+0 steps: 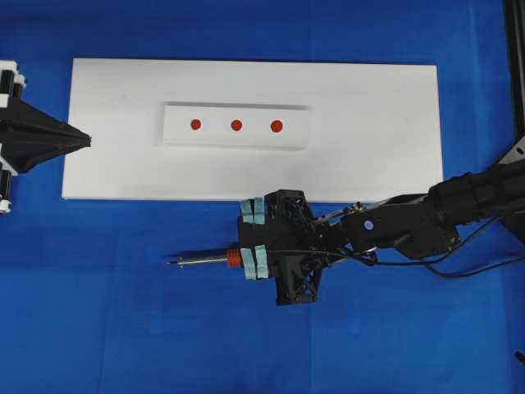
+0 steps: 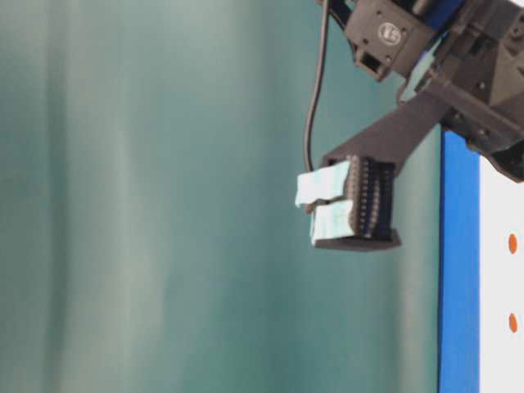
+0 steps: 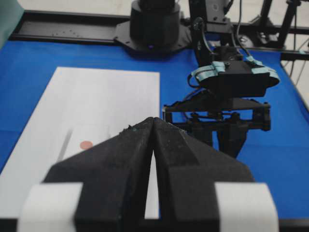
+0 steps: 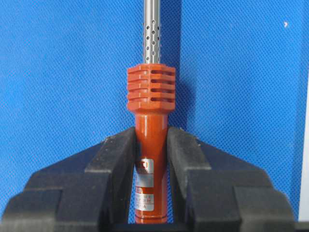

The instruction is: Touch the tip of the soldering iron to the mark.

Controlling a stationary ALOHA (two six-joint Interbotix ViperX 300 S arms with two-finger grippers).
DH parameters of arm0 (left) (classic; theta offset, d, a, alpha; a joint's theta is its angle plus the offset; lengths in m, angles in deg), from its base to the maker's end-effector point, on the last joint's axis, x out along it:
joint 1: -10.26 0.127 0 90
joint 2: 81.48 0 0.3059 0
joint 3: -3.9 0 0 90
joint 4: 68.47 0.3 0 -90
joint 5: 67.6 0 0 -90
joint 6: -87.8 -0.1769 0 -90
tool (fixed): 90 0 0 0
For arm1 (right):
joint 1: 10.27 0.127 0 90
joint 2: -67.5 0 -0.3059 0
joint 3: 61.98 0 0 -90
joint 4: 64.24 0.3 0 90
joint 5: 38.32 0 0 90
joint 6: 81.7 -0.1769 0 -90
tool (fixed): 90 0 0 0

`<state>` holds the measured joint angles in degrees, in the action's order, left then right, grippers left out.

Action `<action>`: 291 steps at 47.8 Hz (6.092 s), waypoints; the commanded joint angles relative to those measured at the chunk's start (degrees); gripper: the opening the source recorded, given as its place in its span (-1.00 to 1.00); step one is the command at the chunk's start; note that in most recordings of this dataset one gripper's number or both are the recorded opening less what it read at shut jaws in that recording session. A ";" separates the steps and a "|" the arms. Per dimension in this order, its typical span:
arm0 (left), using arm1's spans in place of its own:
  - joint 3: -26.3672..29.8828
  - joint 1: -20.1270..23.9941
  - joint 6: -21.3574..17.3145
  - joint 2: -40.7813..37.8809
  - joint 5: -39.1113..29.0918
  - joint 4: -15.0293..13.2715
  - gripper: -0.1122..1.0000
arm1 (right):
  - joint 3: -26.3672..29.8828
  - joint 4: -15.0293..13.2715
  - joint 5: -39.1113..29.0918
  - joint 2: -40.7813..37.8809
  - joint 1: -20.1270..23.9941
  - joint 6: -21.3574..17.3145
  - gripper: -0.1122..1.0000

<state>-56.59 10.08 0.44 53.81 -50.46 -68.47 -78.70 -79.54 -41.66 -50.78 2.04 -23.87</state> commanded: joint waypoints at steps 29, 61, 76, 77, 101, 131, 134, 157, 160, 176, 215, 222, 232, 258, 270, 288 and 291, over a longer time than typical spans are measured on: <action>0.53 0.00 0.00 -0.26 0.62 0.18 -0.80 | 1.49 -1.58 -7.38 7.56 0.09 0.18 0.73; 0.53 0.00 0.00 0.00 0.62 0.09 -0.80 | 1.76 -7.21 -17.67 18.46 -3.96 0.26 0.71; 0.53 0.00 0.09 0.00 0.53 0.09 -0.80 | 1.41 -9.05 -17.40 19.16 -14.94 4.04 0.71; 0.53 0.00 0.09 0.00 0.44 0.09 -0.80 | 1.41 -8.96 -17.40 19.16 -15.38 4.22 0.71; 0.53 0.09 0.18 0.09 0.44 0.18 -0.80 | -4.48 -9.05 -19.95 31.90 -16.00 4.92 0.71; 0.53 0.09 0.18 0.09 0.70 0.09 -0.80 | -28.74 -8.53 -18.63 70.93 -16.08 4.04 0.71; 0.53 0.00 0.18 0.09 0.97 0.18 -0.80 | -30.94 -8.17 -17.75 73.39 -16.00 3.96 0.70; 0.44 0.00 0.18 0.09 2.20 0.18 -0.80 | -42.63 -4.48 -9.14 80.77 -17.31 3.69 0.64; 0.53 0.00 0.18 0.09 2.20 0.18 -0.80 | -42.80 -4.39 -8.70 80.42 -17.31 3.78 0.64; 0.44 0.00 0.18 -0.35 2.20 0.09 -0.80 | -42.98 -4.39 -8.09 80.16 -17.31 3.69 0.64; 0.35 0.00 0.18 -0.44 2.29 0.09 -0.80 | -42.71 -4.39 -8.09 80.24 -17.31 3.78 0.64; 0.35 0.00 0.18 -0.35 2.20 0.09 -0.80 | -42.71 -4.39 -8.09 80.33 -17.23 3.78 0.64; 0.35 0.00 0.18 -0.44 2.20 0.09 -0.80 | -42.71 -4.39 -8.17 80.24 -17.31 3.87 0.64; 0.18 0.00 0.18 -0.44 2.29 0.09 -0.80 | -42.80 -4.39 -8.00 80.24 -17.23 3.87 0.64; 0.18 0.00 0.18 -0.44 2.20 0.09 -0.80 | -42.80 -4.39 -8.00 80.24 -17.31 3.87 0.64; 0.18 0.00 0.18 -0.44 2.29 0.09 -0.80 | -42.71 -4.39 -8.00 80.24 -17.23 3.96 0.64; 0.18 0.00 0.18 -0.44 2.20 0.18 -0.80 | -42.80 -4.39 -8.00 80.24 -17.31 3.96 0.64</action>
<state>-56.94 10.08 0.61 53.81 -48.71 -68.47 -122.30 -84.02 -50.28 29.99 -15.19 -20.00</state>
